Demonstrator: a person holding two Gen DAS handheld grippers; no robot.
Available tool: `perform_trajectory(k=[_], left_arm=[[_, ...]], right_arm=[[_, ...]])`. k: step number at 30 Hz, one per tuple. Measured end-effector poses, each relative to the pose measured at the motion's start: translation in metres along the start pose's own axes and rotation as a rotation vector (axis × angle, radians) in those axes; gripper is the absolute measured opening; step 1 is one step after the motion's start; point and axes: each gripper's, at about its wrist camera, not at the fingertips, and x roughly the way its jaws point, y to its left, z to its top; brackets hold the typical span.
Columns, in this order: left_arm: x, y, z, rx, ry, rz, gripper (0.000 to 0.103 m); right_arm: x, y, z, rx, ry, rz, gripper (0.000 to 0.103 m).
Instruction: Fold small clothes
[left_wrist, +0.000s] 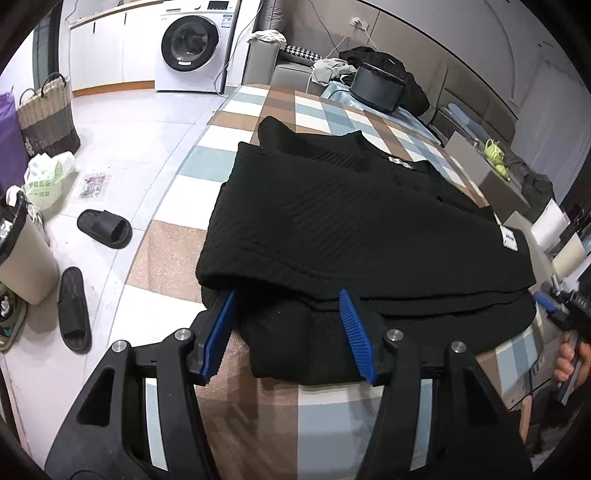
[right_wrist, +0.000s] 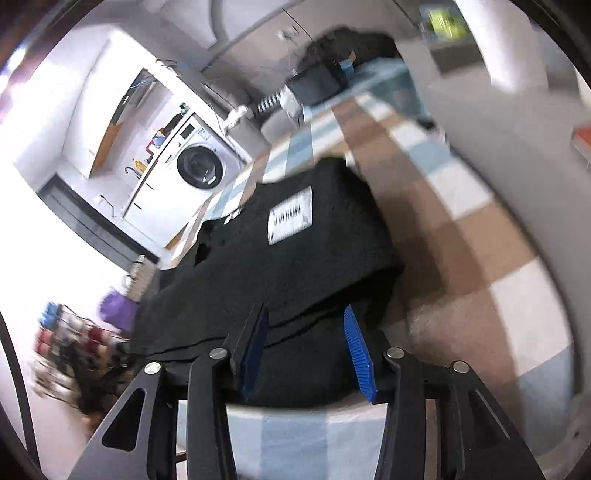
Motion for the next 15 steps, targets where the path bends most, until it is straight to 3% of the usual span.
perform_trajectory(k=[7, 11, 15], left_arm=[[0.006, -0.003, 0.000, 0.002, 0.015, -0.003, 0.056], [0.009, -0.003, 0.000, 0.006, 0.022, -0.006, 0.057], [0.014, -0.004, 0.000, 0.019, 0.051, 0.009, 0.057]], right_arm=[[0.033, -0.016, 0.001, 0.128, 0.044, 0.056, 0.055], [0.040, -0.024, 0.009, 0.201, -0.044, 0.105, 0.056], [0.043, -0.019, 0.018, 0.203, -0.064, 0.101, 0.056]])
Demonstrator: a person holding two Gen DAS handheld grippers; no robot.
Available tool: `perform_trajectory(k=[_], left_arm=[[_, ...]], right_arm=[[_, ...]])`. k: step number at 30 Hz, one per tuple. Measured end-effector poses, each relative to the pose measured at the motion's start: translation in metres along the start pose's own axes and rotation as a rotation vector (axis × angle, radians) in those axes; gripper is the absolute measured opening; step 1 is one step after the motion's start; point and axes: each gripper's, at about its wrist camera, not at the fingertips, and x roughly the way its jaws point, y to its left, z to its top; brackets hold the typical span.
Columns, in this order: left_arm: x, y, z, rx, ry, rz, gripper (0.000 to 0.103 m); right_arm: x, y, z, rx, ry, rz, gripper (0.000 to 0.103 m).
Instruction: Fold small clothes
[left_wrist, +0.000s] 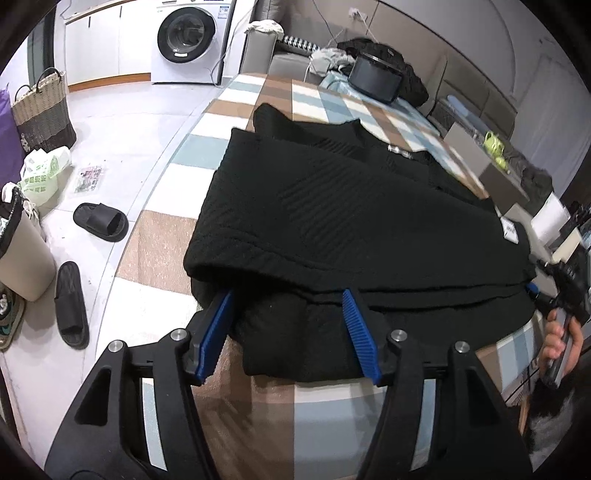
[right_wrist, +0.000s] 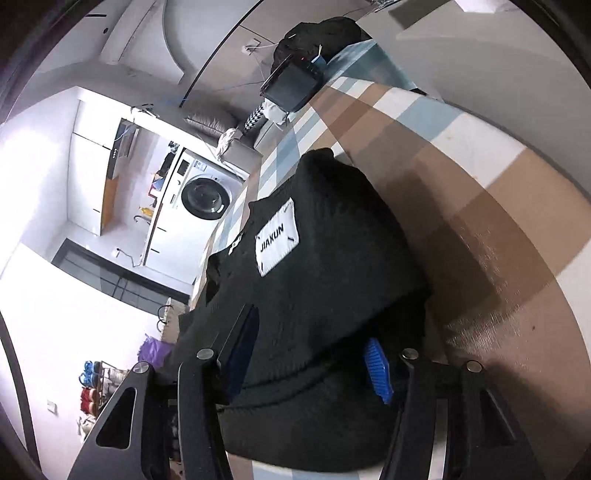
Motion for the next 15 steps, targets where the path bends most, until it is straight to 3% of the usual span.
perform_trajectory(k=[4, 15], left_arm=[[0.005, 0.000, 0.000, 0.005, 0.010, 0.005, 0.058], [0.015, 0.023, 0.014, -0.163, -0.026, -0.041, 0.060]], right_arm=[[-0.004, 0.019, 0.001, -0.080, -0.013, 0.009, 0.056], [0.003, 0.034, 0.000, -0.150, 0.000, -0.037, 0.056]])
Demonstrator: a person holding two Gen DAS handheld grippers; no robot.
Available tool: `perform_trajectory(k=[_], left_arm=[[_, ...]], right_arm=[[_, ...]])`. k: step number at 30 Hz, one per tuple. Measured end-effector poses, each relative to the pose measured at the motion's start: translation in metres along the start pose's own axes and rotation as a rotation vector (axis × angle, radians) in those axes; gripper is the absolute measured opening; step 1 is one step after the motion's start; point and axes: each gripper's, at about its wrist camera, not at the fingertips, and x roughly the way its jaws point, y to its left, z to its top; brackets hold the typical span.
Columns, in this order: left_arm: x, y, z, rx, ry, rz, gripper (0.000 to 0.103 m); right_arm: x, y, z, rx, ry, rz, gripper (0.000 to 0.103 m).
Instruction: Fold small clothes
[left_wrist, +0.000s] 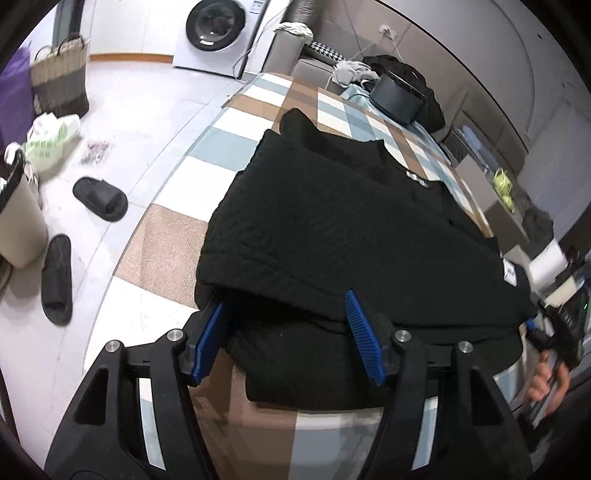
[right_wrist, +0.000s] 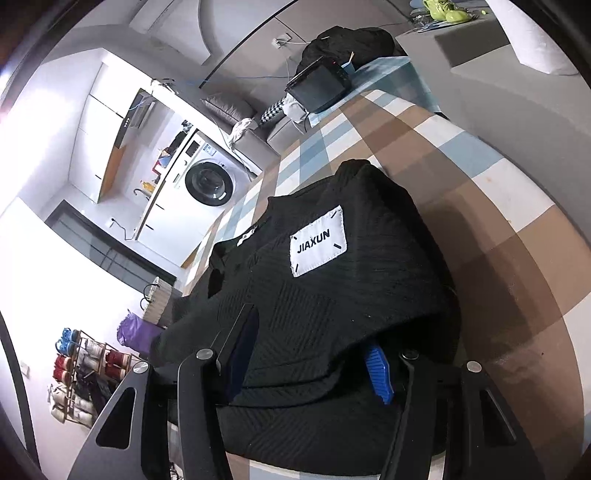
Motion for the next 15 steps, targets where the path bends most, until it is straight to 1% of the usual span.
perform_trajectory(k=[2, 3, 4, 6, 8, 10, 12, 15], left_arm=[[-0.001, -0.003, -0.001, 0.034, 0.010, 0.000, 0.060], [-0.002, -0.003, -0.002, 0.044, 0.015, 0.013, 0.060], [-0.002, -0.002, -0.004, 0.030, 0.021, 0.018, 0.060], [-0.003, 0.003, -0.007, -0.013, 0.037, -0.023, 0.060], [-0.004, 0.004, -0.007, -0.033, 0.041, -0.050, 0.060], [0.001, 0.003, -0.007, -0.051, 0.075, -0.091, 0.060], [0.003, 0.001, -0.008, -0.061, 0.086, -0.101, 0.063], [0.006, 0.007, -0.006, -0.119, 0.093, -0.151, 0.069]], right_arm=[[0.000, -0.001, -0.001, 0.007, 0.007, 0.004, 0.056], [0.000, -0.001, -0.001, 0.011, 0.012, 0.007, 0.056], [0.000, -0.001, -0.001, 0.014, 0.013, 0.007, 0.056], [0.000, -0.002, -0.002, 0.009, 0.014, 0.001, 0.056], [0.001, -0.001, -0.004, 0.006, 0.015, -0.009, 0.056], [0.003, -0.001, -0.007, 0.011, 0.031, -0.003, 0.056], [0.003, 0.001, -0.010, 0.001, 0.032, -0.002, 0.056], [0.001, 0.001, -0.011, 0.008, 0.024, 0.005, 0.056]])
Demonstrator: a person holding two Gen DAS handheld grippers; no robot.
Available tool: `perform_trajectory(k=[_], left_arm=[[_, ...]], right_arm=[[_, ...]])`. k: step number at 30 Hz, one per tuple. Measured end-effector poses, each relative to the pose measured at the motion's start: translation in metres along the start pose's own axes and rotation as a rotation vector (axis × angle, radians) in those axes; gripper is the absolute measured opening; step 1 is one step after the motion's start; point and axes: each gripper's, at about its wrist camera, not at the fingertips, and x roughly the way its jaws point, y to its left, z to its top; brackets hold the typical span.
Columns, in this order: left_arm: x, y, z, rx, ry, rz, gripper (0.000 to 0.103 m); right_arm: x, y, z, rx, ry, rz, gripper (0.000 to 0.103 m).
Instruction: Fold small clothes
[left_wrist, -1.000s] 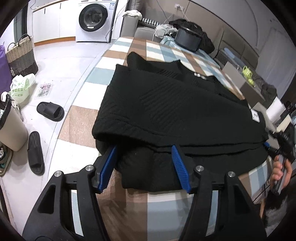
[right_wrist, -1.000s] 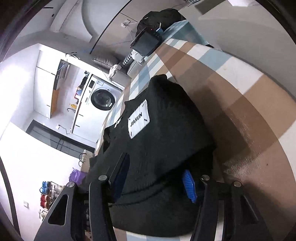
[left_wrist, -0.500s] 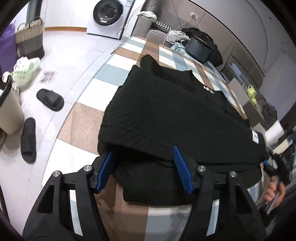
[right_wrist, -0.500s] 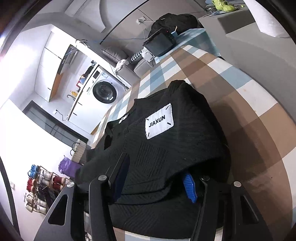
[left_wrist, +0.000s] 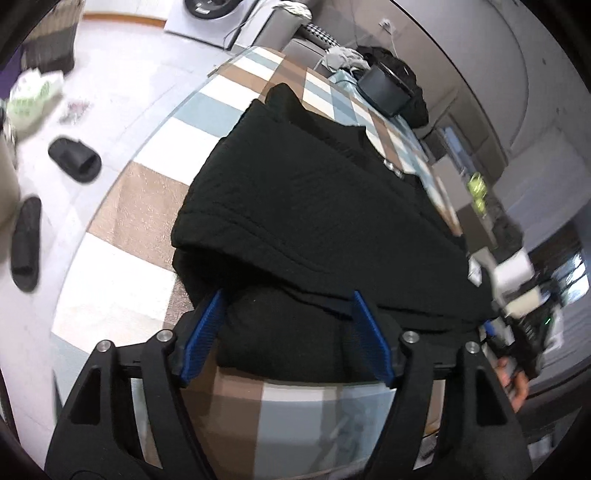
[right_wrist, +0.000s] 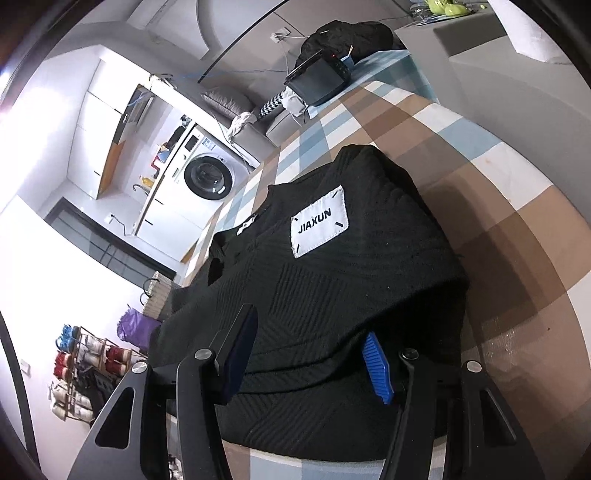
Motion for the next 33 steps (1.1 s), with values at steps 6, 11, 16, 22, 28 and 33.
perform_trajectory(k=[6, 11, 16, 22, 28, 33], left_arm=[[0.000, 0.012, 0.011, -0.059, -0.072, -0.012, 0.070], [0.005, 0.020, 0.025, -0.093, -0.110, -0.002, 0.067], [0.006, 0.021, 0.038, -0.098, -0.163, -0.028, 0.063], [0.006, 0.017, 0.048, -0.072, -0.213, -0.011, 0.029], [0.013, 0.021, 0.060, -0.089, -0.229, -0.018, 0.006], [0.010, 0.008, 0.075, -0.040, -0.262, -0.020, 0.005]], right_arm=[[0.000, -0.001, 0.002, 0.007, -0.002, 0.006, 0.056], [-0.002, 0.000, 0.002, -0.012, -0.002, 0.003, 0.056], [-0.003, -0.003, 0.002, 0.000, -0.009, 0.003, 0.056], [0.000, -0.012, 0.008, 0.025, -0.031, -0.017, 0.056], [0.001, -0.030, 0.017, 0.089, -0.062, -0.014, 0.023], [-0.005, -0.019, 0.031, 0.035, -0.090, 0.016, 0.005]])
